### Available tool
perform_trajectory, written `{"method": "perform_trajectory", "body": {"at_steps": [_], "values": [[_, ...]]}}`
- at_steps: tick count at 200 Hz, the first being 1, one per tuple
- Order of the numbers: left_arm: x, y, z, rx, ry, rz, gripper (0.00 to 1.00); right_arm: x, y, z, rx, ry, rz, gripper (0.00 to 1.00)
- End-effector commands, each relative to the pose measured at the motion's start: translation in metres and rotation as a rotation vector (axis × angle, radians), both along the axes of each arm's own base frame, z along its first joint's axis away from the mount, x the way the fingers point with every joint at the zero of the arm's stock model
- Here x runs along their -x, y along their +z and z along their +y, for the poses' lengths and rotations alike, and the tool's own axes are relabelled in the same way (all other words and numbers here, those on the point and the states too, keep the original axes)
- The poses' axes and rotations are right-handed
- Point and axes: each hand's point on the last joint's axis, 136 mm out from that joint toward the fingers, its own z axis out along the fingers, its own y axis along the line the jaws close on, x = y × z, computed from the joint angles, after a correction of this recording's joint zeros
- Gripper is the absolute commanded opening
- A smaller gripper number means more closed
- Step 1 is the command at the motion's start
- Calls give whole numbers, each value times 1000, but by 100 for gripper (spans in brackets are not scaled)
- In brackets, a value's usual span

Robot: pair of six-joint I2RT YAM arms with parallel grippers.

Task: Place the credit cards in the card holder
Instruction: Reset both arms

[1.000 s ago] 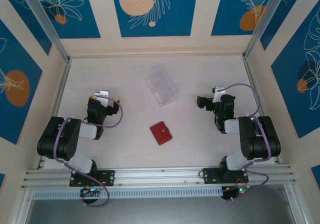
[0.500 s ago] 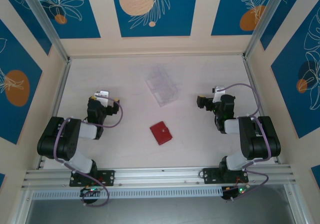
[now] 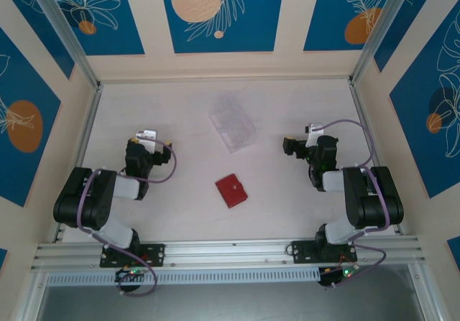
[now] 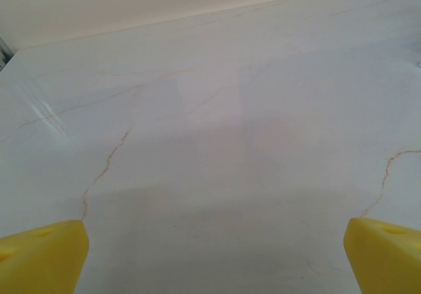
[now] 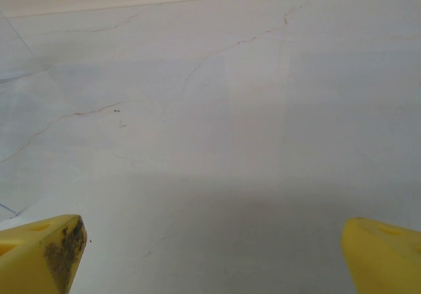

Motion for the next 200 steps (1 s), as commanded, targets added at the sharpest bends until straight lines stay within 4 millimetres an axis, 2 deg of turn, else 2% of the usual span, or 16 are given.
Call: {"method": "perform_trajectory", "body": {"at_steps": [1,200], "values": [[-4,8,2,6,-3,-23,100,-6,9,1,15,15,-28,99],[-3,8,2,2,0,-25,100,-6,10,2,28,9,-38,99]]}}
